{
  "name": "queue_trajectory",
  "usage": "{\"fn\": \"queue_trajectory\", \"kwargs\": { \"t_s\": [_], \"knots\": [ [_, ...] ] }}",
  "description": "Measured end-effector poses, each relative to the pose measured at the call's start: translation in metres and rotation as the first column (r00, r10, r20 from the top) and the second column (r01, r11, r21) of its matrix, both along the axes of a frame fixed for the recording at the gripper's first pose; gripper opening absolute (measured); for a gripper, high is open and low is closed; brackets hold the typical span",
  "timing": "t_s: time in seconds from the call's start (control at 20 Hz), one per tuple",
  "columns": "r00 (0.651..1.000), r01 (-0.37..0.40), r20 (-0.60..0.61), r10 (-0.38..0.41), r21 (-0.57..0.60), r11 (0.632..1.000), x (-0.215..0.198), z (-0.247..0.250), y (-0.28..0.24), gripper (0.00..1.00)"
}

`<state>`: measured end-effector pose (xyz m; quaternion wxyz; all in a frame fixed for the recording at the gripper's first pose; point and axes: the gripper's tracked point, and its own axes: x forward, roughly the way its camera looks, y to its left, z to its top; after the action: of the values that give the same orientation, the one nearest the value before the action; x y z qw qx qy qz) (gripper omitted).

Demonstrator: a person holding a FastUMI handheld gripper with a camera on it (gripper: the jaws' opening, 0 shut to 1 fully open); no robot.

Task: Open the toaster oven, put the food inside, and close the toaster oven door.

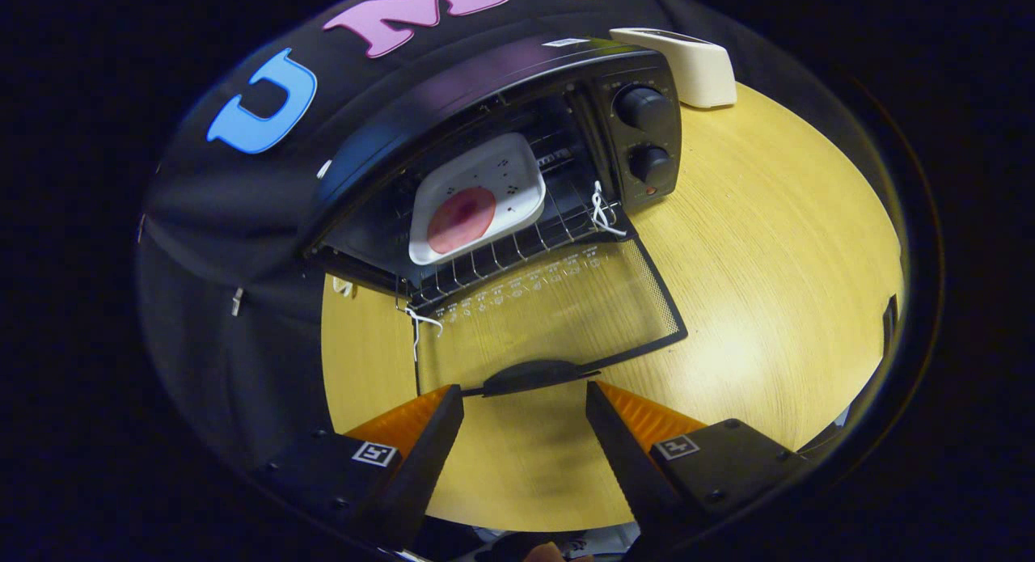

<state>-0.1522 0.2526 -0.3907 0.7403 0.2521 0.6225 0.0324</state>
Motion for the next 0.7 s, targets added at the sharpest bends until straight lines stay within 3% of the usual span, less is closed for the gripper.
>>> {"fn": "queue_trajectory", "kwargs": {
  "t_s": [0.3,0.7],
  "knots": [
    [0.987,-0.157,-0.039,0.153,-0.109,0.982,-0.026,-0.041,0.010,0.99],
    [0.977,-0.213,-0.040,0.210,-0.226,0.951,-0.023,-0.075,0.018,0.99]
  ]
}}
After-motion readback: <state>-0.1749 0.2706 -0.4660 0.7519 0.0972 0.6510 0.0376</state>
